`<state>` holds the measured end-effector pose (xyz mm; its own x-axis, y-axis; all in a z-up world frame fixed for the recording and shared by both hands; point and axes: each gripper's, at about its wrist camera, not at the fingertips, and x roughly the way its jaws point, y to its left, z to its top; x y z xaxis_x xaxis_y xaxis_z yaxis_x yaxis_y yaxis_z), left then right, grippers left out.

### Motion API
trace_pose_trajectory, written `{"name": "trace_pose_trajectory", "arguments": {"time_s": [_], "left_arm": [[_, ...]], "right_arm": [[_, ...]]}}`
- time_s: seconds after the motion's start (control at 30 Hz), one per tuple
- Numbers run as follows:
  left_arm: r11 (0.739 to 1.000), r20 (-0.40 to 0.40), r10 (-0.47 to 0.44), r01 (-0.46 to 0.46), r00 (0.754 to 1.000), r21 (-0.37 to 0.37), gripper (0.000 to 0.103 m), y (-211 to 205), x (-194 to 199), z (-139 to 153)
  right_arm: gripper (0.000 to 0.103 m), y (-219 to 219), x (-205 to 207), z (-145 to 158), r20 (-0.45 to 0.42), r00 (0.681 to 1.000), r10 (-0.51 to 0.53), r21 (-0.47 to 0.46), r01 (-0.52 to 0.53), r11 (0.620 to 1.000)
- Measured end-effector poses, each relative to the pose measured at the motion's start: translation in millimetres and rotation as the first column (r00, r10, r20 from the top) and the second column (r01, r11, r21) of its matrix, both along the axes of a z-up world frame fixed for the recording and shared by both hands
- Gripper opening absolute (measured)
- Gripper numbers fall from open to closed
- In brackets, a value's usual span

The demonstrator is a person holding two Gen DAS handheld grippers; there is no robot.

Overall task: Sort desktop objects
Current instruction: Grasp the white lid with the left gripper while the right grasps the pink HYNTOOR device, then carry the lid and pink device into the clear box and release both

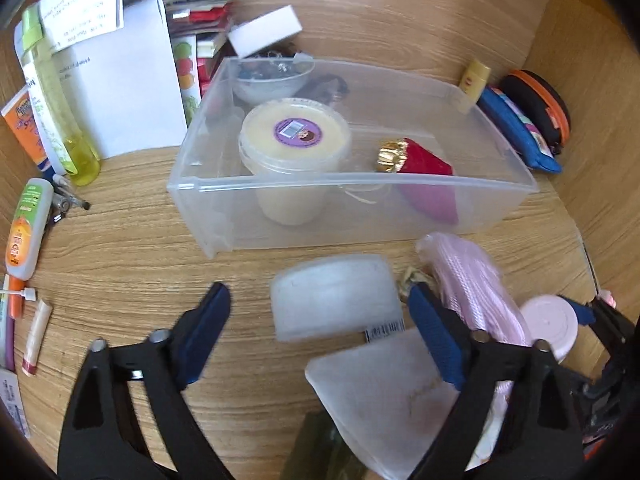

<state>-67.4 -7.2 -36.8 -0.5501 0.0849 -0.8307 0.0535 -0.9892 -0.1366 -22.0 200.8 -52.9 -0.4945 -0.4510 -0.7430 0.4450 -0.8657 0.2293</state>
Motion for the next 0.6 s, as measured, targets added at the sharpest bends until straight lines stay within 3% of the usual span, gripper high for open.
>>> {"name": "trace_pose_trajectory", "arguments": {"time_s": [0.1, 0.23, 0.3, 0.33, 0.6], "left_arm": [[0.998, 0.038, -0.004, 0.002, 0.999, 0.057, 0.081, -4.9, -7.0, -4.1], [0.998, 0.053, -0.008, 0.005, 0.999, 0.059, 0.080, -3.9, -8.8, -10.5], [0.996, 0.078, -0.014, 0.007, 0.997, 0.094, 0.072, -5.6, -10.6, -16.0], [0.993, 0.087, -0.021, 0.011, 0.996, 0.115, 0.067, -6.8, -11.2, -17.7], [0.992, 0.064, 0.021, -0.029, 0.998, 0.122, 0.066, -20.1, -4.4, -17.9]], "right_arm": [[0.084, -3.3, -3.1, -3.1, -0.003, 1.000, 0.011, 0.003, -0.011, 1.000], [0.070, -8.4, -4.3, -5.2, -0.004, 0.999, 0.035, -0.002, -0.035, 0.999], [0.063, -9.2, -5.2, -5.7, 0.002, 0.999, 0.043, -0.014, -0.043, 0.999], [0.063, -8.9, -5.5, -5.5, 0.002, 0.999, 0.034, -0.013, -0.034, 0.999], [0.063, 10.4, -0.8, 9.4, -0.025, 0.999, -0.039, -0.042, 0.038, 0.998]]}}
